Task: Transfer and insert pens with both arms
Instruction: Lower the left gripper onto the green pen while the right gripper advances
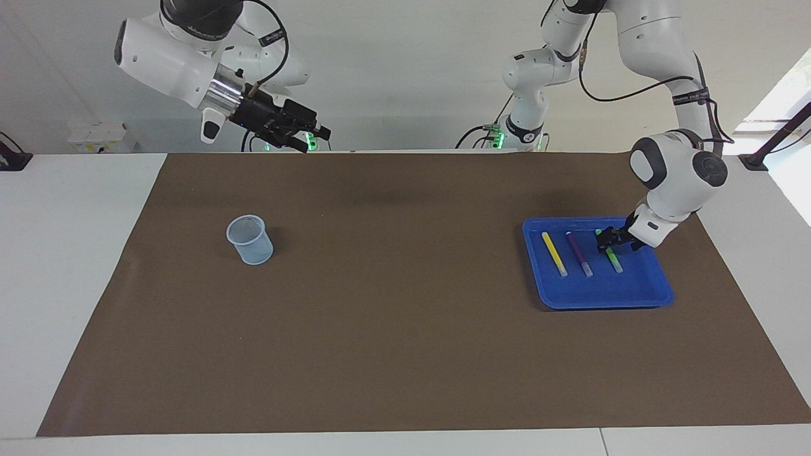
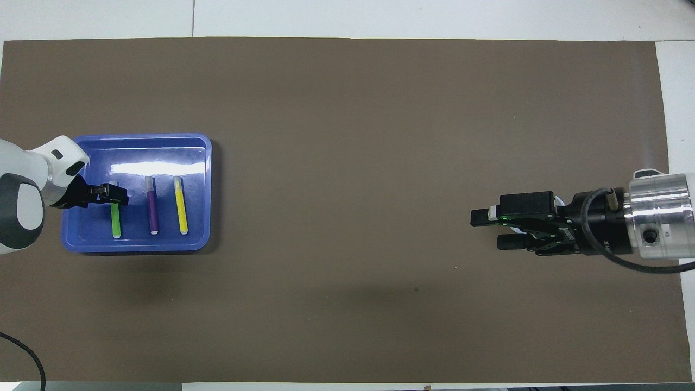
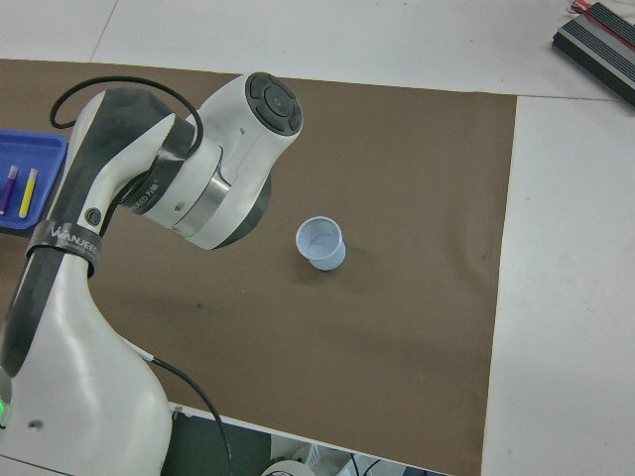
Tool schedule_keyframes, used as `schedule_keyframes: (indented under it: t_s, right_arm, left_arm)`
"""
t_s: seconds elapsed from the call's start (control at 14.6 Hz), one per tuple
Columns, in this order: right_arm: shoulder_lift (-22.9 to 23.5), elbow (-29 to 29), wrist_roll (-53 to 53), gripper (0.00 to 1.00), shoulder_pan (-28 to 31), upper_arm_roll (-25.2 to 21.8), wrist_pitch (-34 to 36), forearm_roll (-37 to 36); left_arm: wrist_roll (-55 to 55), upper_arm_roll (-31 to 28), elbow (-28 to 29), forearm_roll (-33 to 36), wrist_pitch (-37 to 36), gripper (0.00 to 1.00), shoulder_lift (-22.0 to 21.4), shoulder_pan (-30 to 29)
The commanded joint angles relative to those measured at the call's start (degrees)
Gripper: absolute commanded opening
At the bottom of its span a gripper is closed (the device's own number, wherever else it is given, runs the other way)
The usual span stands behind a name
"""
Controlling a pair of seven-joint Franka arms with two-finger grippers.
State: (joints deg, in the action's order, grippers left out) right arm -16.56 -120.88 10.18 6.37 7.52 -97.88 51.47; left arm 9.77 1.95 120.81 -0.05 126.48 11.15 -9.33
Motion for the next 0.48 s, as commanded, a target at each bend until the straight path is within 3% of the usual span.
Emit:
schedule_keyframes:
  t_s: [0.0,0.41]
  right_arm:
    - [-1.11,-1.29,1.42,1.00,0.74,1.09,-1.17,1.53]
    - [-1.11,-1.12,1.50,1.00,0.66,1.62,-1.17,1.44]
  left_arm:
    - [0.08,-0.10,0.48,2.50,1.75,0.95,1.32,1.15]
    - [0.08,-0.01,0.21,2.95,2.72,0.81,3.08,1.07]
